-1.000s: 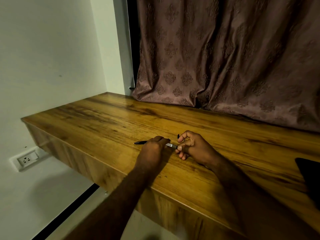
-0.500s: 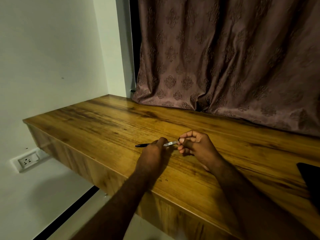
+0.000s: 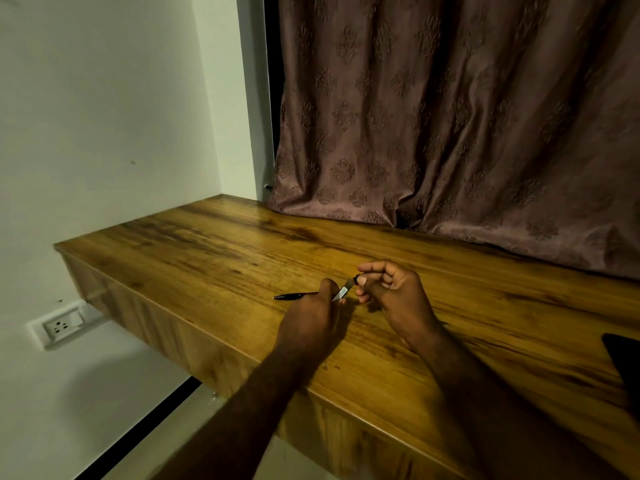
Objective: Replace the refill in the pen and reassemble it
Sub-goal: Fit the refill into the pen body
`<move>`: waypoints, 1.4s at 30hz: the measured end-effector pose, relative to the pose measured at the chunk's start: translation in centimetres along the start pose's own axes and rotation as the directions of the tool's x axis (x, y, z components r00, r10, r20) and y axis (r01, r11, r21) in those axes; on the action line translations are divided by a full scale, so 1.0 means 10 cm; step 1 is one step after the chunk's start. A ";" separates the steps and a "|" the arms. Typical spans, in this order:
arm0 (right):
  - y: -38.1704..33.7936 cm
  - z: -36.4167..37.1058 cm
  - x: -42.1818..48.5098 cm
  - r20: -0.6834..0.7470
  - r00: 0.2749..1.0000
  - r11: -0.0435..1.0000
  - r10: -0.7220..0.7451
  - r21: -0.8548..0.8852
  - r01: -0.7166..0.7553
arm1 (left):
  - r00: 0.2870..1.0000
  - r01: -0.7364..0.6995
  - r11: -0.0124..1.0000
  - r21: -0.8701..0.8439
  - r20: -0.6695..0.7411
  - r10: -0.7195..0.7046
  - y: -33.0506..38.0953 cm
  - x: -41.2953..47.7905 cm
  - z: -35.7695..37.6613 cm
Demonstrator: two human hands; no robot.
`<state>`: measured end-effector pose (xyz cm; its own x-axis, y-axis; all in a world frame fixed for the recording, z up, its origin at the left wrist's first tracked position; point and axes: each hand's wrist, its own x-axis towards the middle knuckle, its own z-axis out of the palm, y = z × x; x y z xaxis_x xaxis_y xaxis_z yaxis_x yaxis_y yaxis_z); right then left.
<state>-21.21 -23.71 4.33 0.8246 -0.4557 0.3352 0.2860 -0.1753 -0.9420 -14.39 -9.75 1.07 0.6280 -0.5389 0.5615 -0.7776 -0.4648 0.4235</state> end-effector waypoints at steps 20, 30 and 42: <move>0.12 0.05 -0.02 0.071 0.995 0.938 -0.074 -0.334 0.094 | 0.999 0.044 0.999 -0.001 0.010 -0.044 0.01 -0.02 0.01; 0.18 0.01 -0.01 -0.083 0.992 0.944 -0.099 -0.323 0.067 | 0.992 -0.016 0.978 -0.209 -0.126 -0.011 -0.06 -0.05 -0.08; 0.31 -0.06 0.12 -0.162 0.978 0.934 -0.134 -0.350 0.070 | 0.919 0.375 0.926 0.042 -0.152 -0.365 -1.01 0.20 -0.50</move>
<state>-19.63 -25.31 1.80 0.6892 -0.5631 0.4560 0.1543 -0.5009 -0.8516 -5.41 -2.61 1.47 0.8555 -0.2184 0.4694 -0.4832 -0.6622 0.5726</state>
